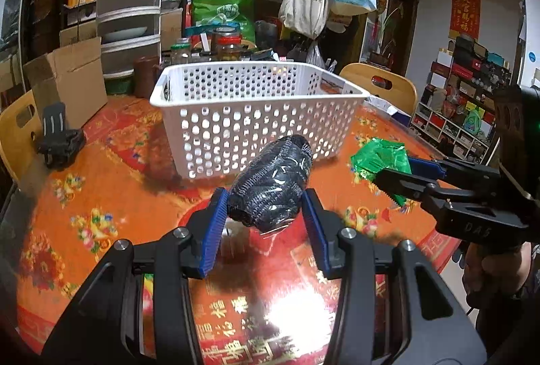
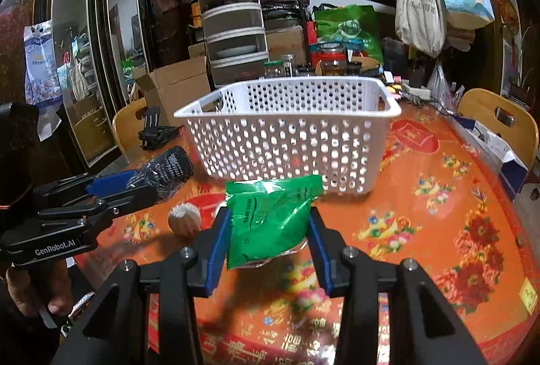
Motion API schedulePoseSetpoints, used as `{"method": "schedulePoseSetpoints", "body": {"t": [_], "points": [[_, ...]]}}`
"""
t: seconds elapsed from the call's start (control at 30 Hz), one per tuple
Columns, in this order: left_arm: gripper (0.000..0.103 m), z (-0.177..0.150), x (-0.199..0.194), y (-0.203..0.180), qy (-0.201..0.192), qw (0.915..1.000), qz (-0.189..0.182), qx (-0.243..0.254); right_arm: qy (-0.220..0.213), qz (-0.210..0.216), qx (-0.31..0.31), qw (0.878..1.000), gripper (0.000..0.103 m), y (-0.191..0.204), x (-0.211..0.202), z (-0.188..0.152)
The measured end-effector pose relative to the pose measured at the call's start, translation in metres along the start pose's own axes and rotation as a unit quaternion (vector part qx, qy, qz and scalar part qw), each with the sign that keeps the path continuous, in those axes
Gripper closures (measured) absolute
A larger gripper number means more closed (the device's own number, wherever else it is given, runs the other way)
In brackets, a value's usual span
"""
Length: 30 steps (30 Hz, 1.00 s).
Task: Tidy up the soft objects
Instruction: 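Carry the black mesh bag and green packet with both tools over the basket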
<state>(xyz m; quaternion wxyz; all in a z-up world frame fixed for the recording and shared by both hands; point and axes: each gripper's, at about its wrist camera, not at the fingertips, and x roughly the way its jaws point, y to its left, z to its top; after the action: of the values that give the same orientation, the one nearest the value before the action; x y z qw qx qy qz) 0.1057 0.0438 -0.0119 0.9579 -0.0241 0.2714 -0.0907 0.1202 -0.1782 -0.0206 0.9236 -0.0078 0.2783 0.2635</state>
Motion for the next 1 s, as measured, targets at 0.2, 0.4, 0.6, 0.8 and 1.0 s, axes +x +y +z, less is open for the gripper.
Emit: {"method": "schedulePoseSetpoints", "body": {"t": [0.2,0.4,0.6,0.8,1.0], "points": [[0.060,0.027,0.000,0.001,-0.016,0.9998,0.005,0.009,-0.023,-0.006,-0.011,1.000,0.060,-0.002,-0.006,0.030],[0.060,0.065,0.006,0.005,-0.026,0.9996,0.000,0.010,-0.035,-0.008,-0.012,0.999,0.059,-0.008,-0.002,0.063],[0.060,0.112,0.027,0.018,-0.011,0.9999,0.002,-0.006,-0.020,-0.019,-0.025,0.999,0.059,-0.014,0.017,0.105],[0.060,0.150,0.069,0.030,0.026,0.9994,0.004,-0.021,0.011,-0.034,-0.020,0.999,0.059,-0.031,0.054,0.134],[0.060,0.173,0.119,0.039,0.066,0.9971,0.013,-0.035,0.056,-0.043,0.001,0.997,0.059,-0.052,0.097,0.151]]}}
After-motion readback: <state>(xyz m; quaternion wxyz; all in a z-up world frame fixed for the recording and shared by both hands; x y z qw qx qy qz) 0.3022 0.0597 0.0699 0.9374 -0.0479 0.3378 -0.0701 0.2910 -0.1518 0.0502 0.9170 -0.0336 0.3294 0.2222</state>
